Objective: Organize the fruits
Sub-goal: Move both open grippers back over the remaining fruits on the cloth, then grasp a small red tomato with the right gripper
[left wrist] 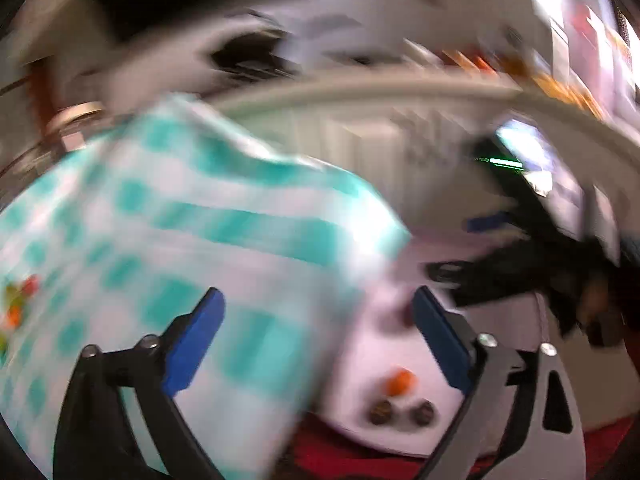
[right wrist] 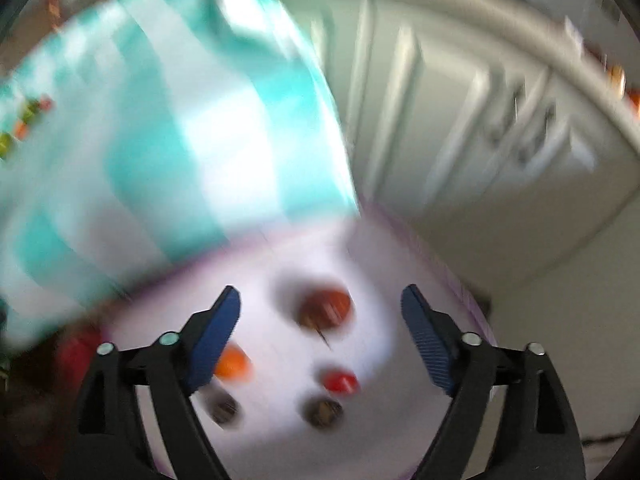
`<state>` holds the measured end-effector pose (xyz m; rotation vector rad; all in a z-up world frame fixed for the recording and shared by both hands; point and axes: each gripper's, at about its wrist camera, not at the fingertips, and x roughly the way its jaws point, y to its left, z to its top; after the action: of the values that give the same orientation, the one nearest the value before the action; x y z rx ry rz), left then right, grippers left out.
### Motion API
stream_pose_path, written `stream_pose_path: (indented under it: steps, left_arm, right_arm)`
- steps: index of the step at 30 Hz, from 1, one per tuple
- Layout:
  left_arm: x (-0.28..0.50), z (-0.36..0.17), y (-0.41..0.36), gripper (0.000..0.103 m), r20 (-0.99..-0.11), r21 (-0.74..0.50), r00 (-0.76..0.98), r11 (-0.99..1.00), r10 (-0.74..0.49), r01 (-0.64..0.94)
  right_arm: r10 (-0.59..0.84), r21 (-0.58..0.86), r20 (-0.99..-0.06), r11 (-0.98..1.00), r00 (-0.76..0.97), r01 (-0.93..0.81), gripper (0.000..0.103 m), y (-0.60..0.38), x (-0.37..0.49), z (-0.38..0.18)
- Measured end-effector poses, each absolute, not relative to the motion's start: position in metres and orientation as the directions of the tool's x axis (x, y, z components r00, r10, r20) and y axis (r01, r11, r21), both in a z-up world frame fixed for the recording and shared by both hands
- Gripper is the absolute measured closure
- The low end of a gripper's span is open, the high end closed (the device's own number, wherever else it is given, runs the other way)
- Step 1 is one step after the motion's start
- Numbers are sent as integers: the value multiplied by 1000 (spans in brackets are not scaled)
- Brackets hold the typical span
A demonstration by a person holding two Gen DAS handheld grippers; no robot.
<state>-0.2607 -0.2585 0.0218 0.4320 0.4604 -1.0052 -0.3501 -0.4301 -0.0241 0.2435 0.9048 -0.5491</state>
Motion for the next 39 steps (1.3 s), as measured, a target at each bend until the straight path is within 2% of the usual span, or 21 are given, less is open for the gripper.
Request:
stream_pose_path:
  steps: [3,6,10,14,18,22,26,31,39]
  left_arm:
    - [-206,59,-205,2,-497,43,584,655,-641,755]
    - [-140,73,-151,2,-503,-33,701,822,-506,569]
    - [-65,65,-87,2,-541,-69,778,939,-318,336]
    - [7,55,-28,2,-583,-96,804,992,-118,77]
    - [63,50,22,2,-615,-188,788,975,-20,-122]
    - [95,46,42,2,-620,-234,785,954,2,-188]
    - [112,35,53,2,-634,-308,772,926,-29,-217]
    - [113,19,54,2,-642,-337,759,928,-104,-158]
    - [120,9,58,2,-670,-370,728,915,-145,-159]
  right_arm:
    - [-312,55,-686,878,657,475,16,-407,-323,14]
    - [-207,158,-642,907,738,391,16,-374,-294,29]
    - [-64,244,-638,929,767,280,16,-327,-234,48]
    - [22,286,-633,935,774,207,16,-294,-170,43]
    - [52,255,-665,953,745,161,16,-259,-92,30]
    - [85,231,-685,967,724,105,16,-236,-21,18]
    - [86,191,-691,979,718,67,16,-217,41,15]
    - [93,146,-713,989,695,17,16,-196,105,5]
    - [24,-94,-747,985,665,-142,33,-148,186,-2]
